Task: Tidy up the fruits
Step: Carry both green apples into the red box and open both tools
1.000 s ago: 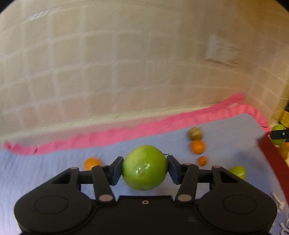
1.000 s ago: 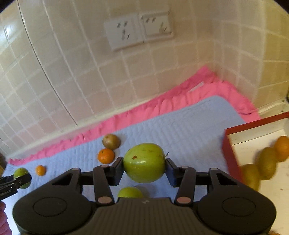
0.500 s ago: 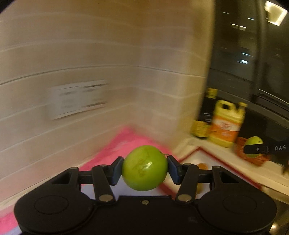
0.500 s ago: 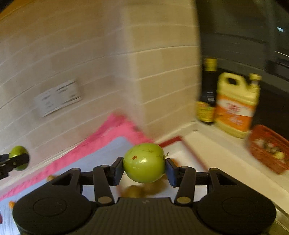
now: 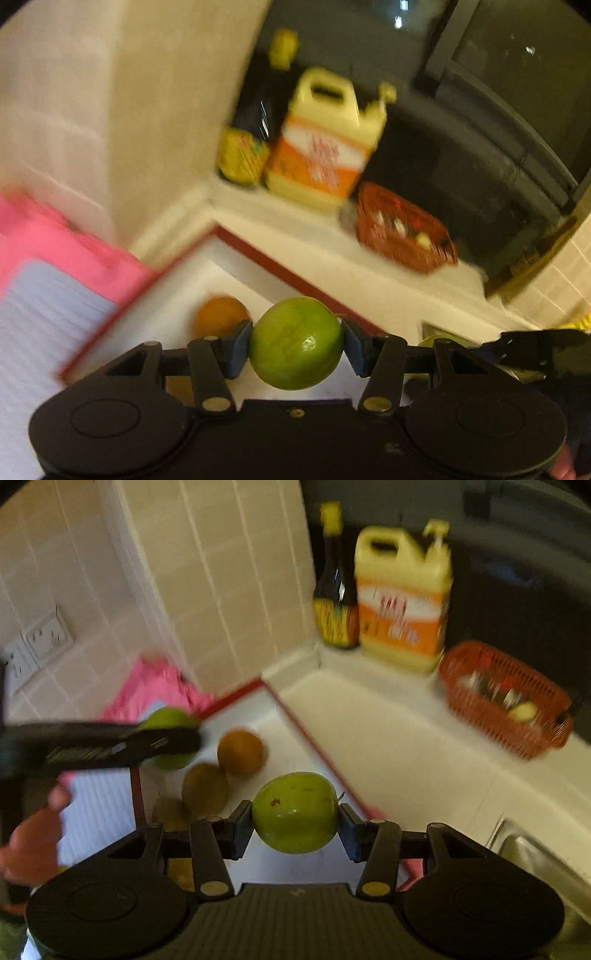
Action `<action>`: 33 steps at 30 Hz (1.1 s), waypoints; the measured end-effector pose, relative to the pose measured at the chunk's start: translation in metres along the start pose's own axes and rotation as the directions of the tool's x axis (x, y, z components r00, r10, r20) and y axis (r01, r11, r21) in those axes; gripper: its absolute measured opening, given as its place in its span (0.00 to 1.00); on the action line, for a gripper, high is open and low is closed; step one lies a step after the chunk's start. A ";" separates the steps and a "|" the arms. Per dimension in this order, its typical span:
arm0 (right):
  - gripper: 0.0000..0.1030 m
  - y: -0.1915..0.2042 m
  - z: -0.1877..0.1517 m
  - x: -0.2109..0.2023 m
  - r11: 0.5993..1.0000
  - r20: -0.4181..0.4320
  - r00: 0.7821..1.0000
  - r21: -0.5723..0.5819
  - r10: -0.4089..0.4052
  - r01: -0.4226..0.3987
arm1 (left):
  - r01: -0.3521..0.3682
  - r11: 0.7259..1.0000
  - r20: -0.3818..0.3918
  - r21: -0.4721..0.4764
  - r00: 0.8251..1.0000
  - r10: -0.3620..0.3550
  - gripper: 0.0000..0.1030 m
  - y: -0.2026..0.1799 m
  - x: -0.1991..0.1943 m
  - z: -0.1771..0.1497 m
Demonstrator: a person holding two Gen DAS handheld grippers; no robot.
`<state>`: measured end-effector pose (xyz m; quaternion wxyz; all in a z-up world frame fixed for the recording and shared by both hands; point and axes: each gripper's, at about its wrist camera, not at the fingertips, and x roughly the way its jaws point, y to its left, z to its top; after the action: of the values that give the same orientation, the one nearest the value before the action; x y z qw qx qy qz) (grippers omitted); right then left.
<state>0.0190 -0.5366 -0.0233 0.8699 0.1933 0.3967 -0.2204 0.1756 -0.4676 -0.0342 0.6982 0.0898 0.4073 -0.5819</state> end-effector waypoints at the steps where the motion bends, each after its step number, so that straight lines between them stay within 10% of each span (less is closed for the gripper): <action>1: 0.49 0.000 -0.004 0.008 1.000 -0.024 1.000 -0.011 0.004 -0.005 | 0.022 1.000 -0.035 -0.017 0.999 -0.023 0.61 0.001 0.013 0.001; 13: 0.49 -0.001 -0.010 0.076 0.995 -0.204 0.975 -0.030 0.089 -0.097 | -0.116 0.991 -0.137 0.061 0.983 0.123 0.61 -0.011 0.083 -0.005; 33: 0.51 0.000 -0.019 0.092 0.995 -0.236 0.967 -0.024 0.092 -0.100 | -0.115 0.992 -0.155 0.043 0.981 0.120 0.72 -0.012 0.081 -0.013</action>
<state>0.0619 -0.5478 -0.1060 0.8298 0.2214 0.4909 -0.1465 0.1588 -0.5238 -0.0931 0.6953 0.1711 0.4454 -0.5376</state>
